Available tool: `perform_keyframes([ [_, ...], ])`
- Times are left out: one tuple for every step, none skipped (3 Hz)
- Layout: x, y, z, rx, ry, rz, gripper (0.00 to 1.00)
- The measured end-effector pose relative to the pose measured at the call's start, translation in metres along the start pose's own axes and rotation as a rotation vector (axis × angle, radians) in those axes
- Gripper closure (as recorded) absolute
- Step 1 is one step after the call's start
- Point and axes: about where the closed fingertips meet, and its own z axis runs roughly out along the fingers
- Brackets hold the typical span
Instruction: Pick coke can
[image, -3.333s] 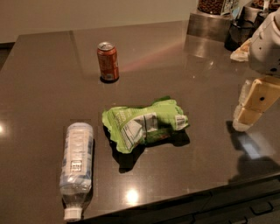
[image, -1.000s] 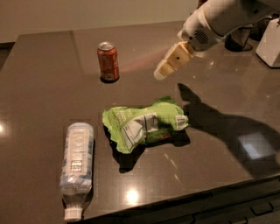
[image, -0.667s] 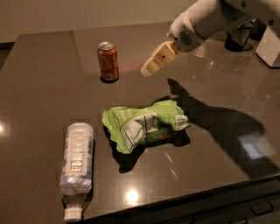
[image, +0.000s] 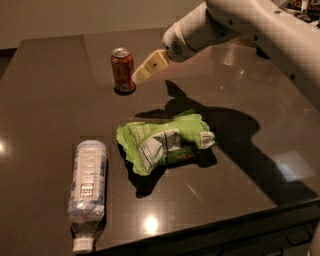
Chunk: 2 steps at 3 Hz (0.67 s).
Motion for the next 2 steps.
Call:
perform_keyframes([
  [-0.012, 0.002, 0.025, -0.014, -0.025, -0.004, 0.00],
  [-0.022, 0.004, 0.050, -0.035, -0.035, -0.007, 0.00],
])
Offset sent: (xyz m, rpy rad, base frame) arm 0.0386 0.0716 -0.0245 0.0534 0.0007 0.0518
